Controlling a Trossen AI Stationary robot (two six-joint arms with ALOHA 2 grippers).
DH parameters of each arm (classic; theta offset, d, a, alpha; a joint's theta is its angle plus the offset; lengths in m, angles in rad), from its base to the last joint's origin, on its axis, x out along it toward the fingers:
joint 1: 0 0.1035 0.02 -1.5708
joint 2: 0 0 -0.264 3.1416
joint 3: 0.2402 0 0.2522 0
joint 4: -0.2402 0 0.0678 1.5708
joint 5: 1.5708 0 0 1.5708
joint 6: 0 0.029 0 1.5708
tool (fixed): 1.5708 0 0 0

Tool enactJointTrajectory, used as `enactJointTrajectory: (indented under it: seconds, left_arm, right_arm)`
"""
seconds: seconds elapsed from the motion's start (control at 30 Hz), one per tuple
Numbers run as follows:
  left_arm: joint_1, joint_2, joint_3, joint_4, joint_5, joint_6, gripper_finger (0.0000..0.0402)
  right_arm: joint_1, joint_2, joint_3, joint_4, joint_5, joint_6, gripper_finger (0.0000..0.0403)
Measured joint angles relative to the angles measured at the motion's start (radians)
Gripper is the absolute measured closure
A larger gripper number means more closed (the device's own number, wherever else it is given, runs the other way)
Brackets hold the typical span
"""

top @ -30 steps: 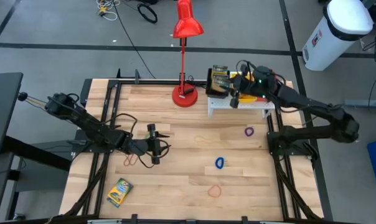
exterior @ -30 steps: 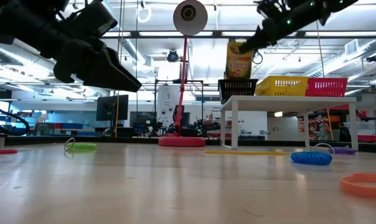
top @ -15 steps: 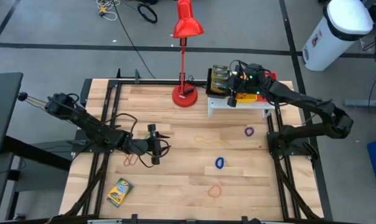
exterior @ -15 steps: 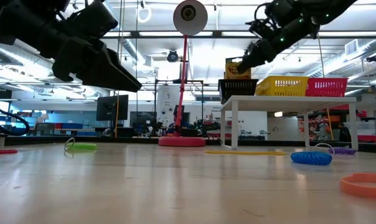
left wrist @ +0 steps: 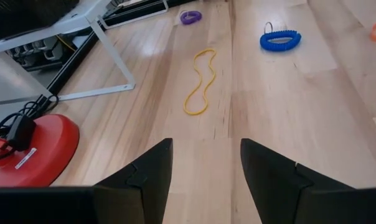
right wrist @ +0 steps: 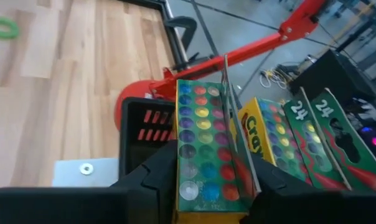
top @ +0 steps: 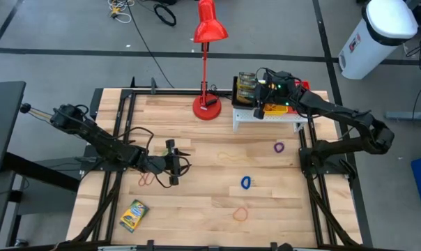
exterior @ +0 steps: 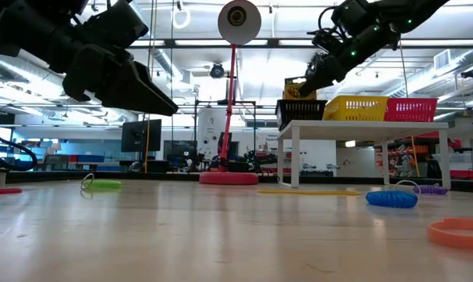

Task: Pick & Place Office Desk Supplies
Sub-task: Put the top crayon box into the black bin

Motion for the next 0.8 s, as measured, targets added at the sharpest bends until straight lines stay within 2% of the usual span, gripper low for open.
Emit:
enactJointTrajectory:
  seconds: [0.33, 0.6, 0.8]
  left_arm:
    - [0.000, 0.000, 0.000, 0.000, 0.007, -0.011, 0.0206]
    - [0.000, 0.000, 0.000, 0.000, 0.007, -0.015, 0.0206]
    - [0.000, 0.000, 0.000, -0.002, 0.007, -0.023, 0.0206]
  right_arm:
    - [0.000, 0.000, 0.000, 0.005, 0.053, 0.002, 0.0197]
    - [0.001, -0.001, 0.000, 0.020, 0.104, -0.001, 0.0164]
    - [0.065, -0.001, 0.000, 0.089, 0.173, -0.008, 0.0143]
